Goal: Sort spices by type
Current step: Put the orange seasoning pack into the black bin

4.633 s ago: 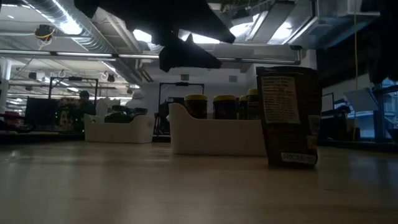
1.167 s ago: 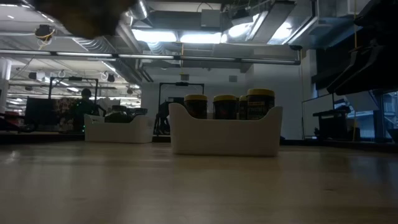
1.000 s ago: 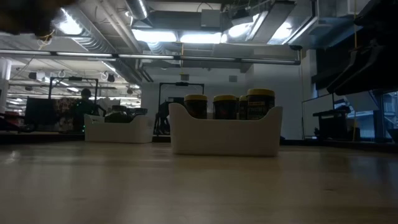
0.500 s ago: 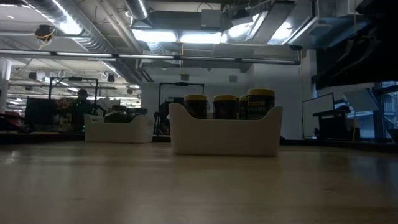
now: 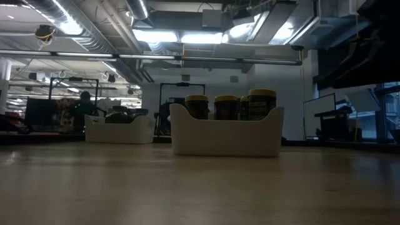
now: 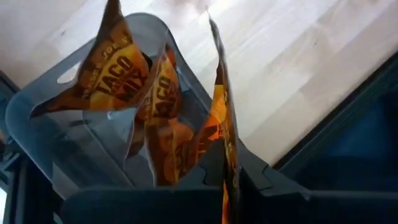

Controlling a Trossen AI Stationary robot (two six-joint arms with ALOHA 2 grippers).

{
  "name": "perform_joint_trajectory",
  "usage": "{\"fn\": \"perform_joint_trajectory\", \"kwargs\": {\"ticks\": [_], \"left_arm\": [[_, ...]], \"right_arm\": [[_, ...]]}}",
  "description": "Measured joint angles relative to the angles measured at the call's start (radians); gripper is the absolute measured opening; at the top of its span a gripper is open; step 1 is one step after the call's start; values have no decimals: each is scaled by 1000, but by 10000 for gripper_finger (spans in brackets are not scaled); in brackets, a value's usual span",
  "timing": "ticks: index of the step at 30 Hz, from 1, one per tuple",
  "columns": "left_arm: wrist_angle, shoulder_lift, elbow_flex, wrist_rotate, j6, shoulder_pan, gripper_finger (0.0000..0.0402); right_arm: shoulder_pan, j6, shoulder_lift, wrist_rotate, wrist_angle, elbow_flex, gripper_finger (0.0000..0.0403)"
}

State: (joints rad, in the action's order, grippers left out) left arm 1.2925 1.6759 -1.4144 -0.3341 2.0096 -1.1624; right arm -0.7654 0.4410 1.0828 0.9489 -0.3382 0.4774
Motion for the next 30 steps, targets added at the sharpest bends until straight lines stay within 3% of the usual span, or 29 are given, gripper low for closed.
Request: {"fn": "perform_joint_trajectory", "kwargs": {"ticks": [17, 30], "left_arm": [[-91, 130, 1, 62, -71, -3, 0], [-108, 141, 1, 59, -57, -3, 2]], "right_arm": [[0, -1, 0, -8, -1, 0, 172], [0, -4, 0, -8, -2, 0, 172]]}}
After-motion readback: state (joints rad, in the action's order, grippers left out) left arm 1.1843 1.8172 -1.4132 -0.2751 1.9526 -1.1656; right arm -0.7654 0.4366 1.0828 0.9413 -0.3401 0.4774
